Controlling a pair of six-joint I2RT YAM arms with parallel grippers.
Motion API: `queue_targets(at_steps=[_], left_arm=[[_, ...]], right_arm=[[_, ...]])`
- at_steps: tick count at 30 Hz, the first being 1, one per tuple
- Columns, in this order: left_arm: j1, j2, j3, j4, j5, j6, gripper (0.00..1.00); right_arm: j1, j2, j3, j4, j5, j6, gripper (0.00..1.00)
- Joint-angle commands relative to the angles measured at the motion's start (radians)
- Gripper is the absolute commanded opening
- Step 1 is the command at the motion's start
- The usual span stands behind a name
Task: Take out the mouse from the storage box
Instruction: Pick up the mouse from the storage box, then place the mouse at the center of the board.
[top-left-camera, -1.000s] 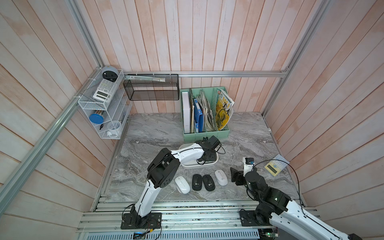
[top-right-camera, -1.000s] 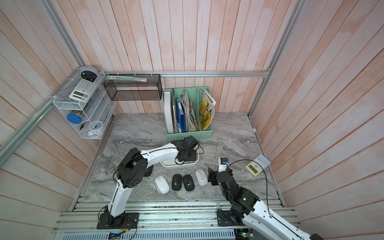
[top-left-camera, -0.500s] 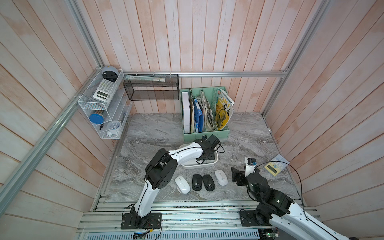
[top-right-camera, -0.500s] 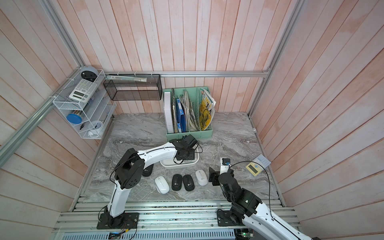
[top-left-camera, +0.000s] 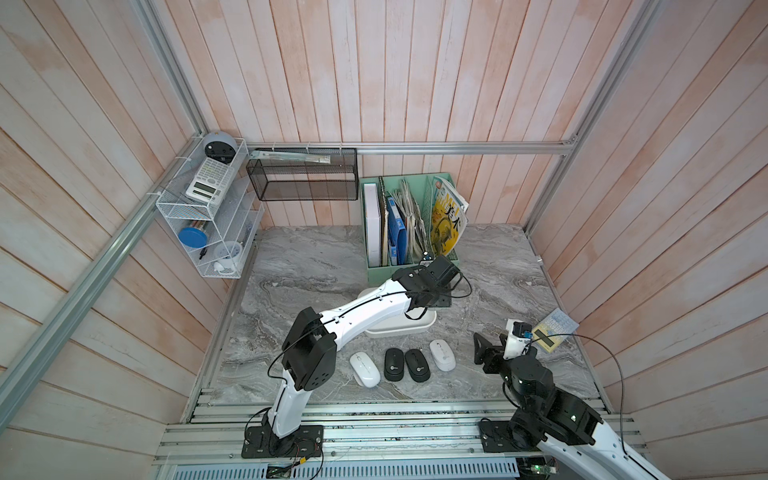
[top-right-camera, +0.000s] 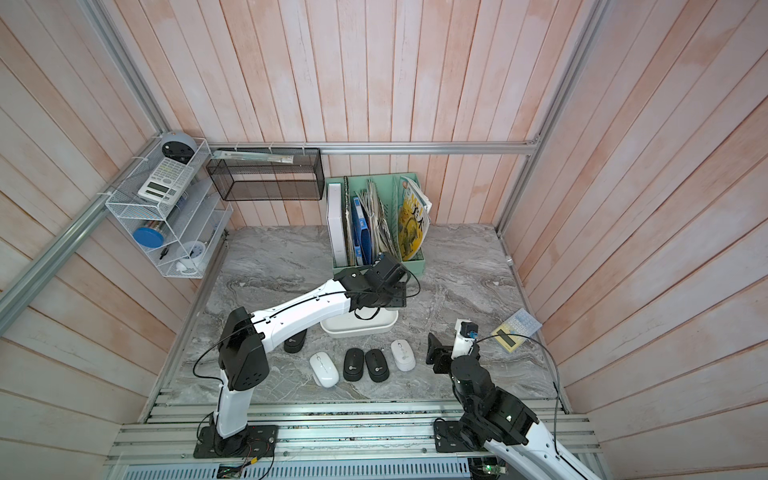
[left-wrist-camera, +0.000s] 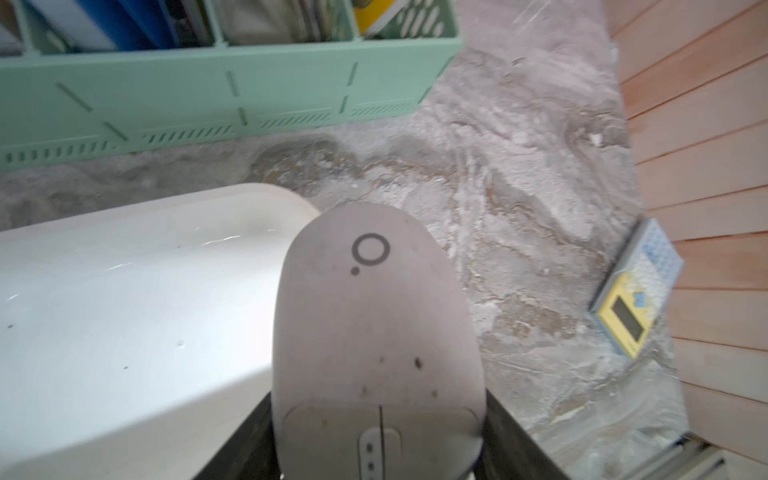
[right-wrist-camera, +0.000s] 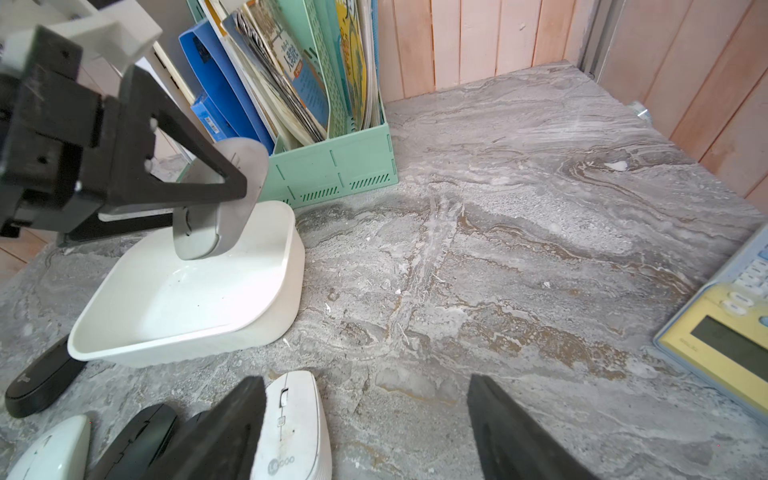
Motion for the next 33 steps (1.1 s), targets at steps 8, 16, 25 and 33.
queue_targets(at_steps=[8,16,25,33], left_arm=[[-0.056,0.229,0.274,-0.088,0.06,0.011,0.58],[-0.06,0.373,0.405,-0.116,0.107,-0.002,0.58],[-0.06,0.464,0.463,-0.127,0.138,-0.013,0.58],[-0.059,0.519,0.489,-0.133,0.166,-0.022,0.58]], right_arm=[[-0.005,-0.099,-0.024,-0.069,0.057,0.014,0.83],[-0.005,-0.098,-0.022,-0.072,0.064,0.015,0.84],[-0.005,-0.098,-0.022,-0.07,0.07,0.017,0.84],[-0.005,-0.099,-0.02,-0.075,0.075,0.02,0.84]])
